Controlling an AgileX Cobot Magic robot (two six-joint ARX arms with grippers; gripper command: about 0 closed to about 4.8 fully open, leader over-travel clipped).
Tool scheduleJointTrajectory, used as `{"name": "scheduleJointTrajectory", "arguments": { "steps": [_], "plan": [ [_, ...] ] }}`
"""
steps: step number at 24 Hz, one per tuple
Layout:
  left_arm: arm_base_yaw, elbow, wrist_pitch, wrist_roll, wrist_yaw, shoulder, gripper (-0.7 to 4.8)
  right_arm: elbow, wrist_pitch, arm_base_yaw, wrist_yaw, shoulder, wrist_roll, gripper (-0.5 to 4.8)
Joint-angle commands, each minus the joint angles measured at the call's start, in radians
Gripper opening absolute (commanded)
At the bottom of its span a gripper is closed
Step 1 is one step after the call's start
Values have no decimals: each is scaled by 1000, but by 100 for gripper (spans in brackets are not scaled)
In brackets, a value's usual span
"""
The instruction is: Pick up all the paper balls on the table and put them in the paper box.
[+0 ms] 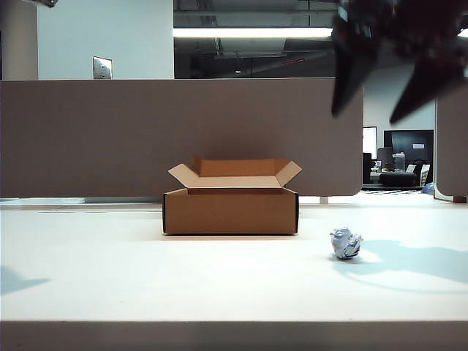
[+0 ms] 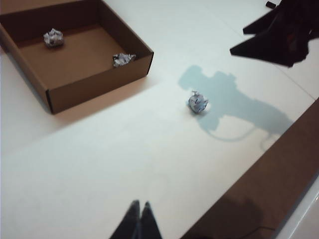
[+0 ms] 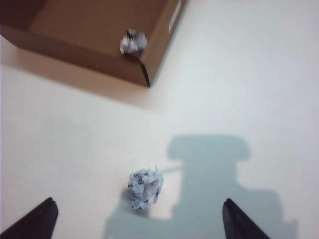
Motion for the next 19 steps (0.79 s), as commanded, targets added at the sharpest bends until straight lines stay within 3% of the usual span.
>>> {"name": "scheduleJointTrajectory", "arguments": {
  "steps": [1, 7, 15, 19],
  "plan": [
    [2, 0, -37, 31, -7, -2, -2, -92, 129, 10, 0, -8, 42, 479],
    [2, -1, -76, 52, -71, -2, -2, -246, 338, 71, 5, 16, 89, 479],
    [2, -1, -75, 52, -70, -2, -2, -249, 372, 72, 25, 187, 89, 479],
    [2, -1, -76, 52, -71, -2, -2, -249, 396, 72, 26, 195, 89, 403]
  ]
}}
